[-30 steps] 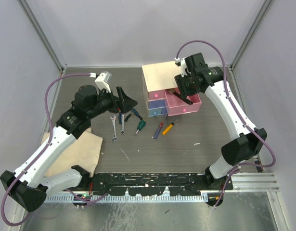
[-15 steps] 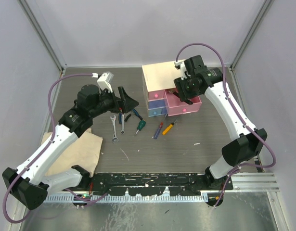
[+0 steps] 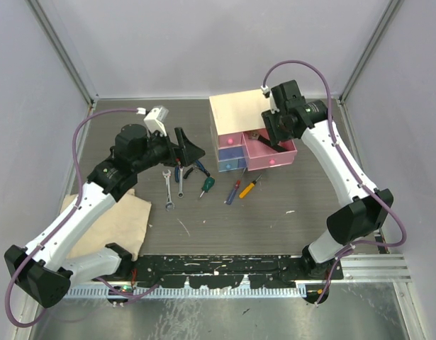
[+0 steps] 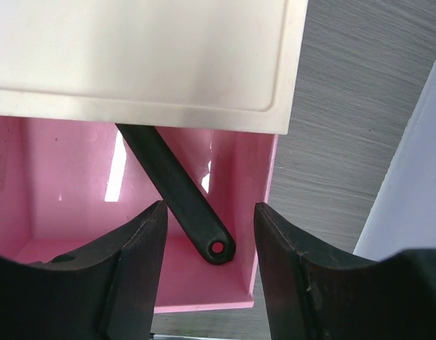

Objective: Sort the tools into containers
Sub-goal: Place the wrench in the drawer, then close the drawer of the storage box.

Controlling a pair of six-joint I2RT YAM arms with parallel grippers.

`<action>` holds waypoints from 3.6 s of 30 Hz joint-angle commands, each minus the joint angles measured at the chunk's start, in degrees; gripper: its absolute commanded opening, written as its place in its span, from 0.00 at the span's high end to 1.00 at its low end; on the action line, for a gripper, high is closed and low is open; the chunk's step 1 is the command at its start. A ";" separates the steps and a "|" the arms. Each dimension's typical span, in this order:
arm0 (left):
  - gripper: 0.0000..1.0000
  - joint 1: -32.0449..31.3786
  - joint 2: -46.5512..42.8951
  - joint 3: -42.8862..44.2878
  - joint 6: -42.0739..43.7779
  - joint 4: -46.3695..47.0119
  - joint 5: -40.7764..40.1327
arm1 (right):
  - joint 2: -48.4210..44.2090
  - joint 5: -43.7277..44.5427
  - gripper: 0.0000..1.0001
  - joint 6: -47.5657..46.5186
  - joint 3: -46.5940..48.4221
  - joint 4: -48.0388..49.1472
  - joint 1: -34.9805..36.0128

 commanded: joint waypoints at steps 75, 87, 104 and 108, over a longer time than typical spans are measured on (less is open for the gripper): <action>0.22 4.12 60.66 56.19 20.51 -0.94 13.88 | -29.82 -15.47 0.51 16.71 -38.36 33.11 -0.28; 0.24 3.87 60.13 54.86 21.42 -1.12 16.11 | -26.21 -12.46 0.51 15.41 -36.51 44.26 -0.33; 0.24 2.81 58.94 53.27 21.85 -0.89 17.38 | -19.96 -10.39 0.48 14.86 -39.01 63.33 -0.32; 0.24 2.77 58.55 52.86 21.83 -0.92 17.57 | -17.84 -10.18 0.48 14.21 -38.23 66.45 -0.28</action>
